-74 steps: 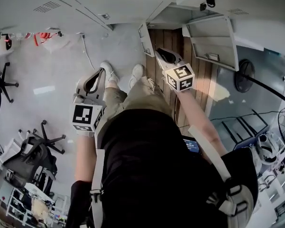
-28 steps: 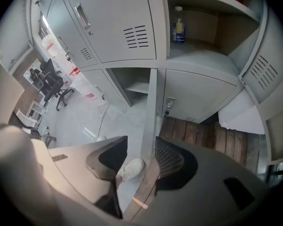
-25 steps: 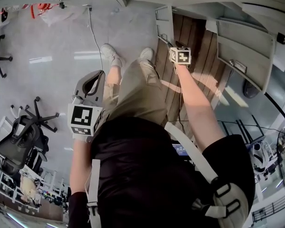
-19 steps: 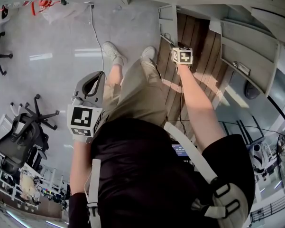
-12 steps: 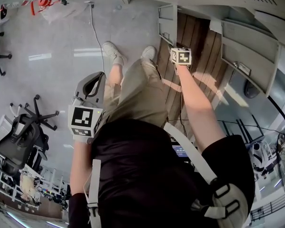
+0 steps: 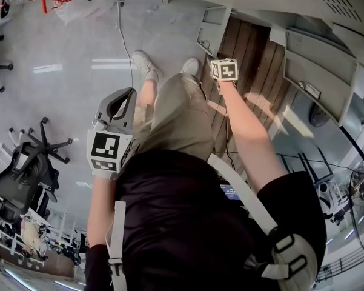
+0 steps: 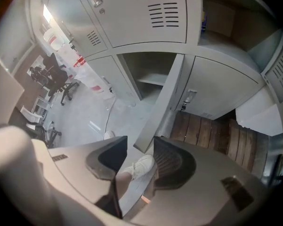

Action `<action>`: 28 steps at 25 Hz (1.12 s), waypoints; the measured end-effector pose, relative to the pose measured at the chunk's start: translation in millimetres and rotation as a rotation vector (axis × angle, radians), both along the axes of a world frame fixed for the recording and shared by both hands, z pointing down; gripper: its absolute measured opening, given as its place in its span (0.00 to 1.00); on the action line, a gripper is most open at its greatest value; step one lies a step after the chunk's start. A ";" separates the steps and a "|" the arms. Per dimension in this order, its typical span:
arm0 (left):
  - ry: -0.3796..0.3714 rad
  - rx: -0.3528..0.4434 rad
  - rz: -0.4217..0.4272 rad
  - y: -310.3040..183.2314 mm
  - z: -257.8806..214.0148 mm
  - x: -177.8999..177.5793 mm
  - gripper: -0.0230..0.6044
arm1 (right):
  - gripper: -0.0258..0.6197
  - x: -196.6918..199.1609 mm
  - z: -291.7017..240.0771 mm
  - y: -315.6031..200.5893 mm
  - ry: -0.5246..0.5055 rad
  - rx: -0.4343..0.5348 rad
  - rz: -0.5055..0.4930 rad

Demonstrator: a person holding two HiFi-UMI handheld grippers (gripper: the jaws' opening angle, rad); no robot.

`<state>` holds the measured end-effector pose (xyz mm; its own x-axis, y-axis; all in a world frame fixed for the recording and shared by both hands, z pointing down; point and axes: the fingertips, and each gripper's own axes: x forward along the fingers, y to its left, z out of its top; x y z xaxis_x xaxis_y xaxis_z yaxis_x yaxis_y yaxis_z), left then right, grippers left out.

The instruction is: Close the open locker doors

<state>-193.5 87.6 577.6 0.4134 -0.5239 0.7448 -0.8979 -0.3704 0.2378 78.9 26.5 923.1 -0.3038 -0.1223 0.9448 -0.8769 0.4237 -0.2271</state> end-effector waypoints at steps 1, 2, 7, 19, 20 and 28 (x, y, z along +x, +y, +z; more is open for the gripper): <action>-0.001 -0.004 -0.002 1.2 0.5 -2.4 0.05 | 0.32 -5.4 0.4 -0.5 -0.004 0.000 -0.012; -0.002 -0.008 -0.004 2.7 1.2 -4.9 0.05 | 0.32 -10.8 0.6 -1.1 -0.008 0.001 -0.024; 0.002 0.003 -0.016 4.7 1.3 -15.8 0.05 | 0.32 -37.6 0.6 -5.6 -0.034 0.011 -0.074; 0.007 -0.006 -0.060 13.6 7.2 -44.5 0.05 | 0.33 -82.3 0.3 -23.5 -0.039 0.030 -0.183; 0.009 -0.005 -0.062 14.3 7.9 -46.5 0.05 | 0.33 -84.0 0.2 -24.9 -0.035 0.031 -0.195; 0.012 -0.017 -0.100 15.9 11.2 -63.3 0.05 | 0.33 -106.3 0.9 -36.3 -0.031 0.040 -0.295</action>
<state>-256.8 103.4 588.9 0.3680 -0.5507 0.7492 -0.9275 -0.2746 0.2537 -27.4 -9.8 924.0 -0.3609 -0.0616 0.9306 -0.7075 0.6682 -0.2301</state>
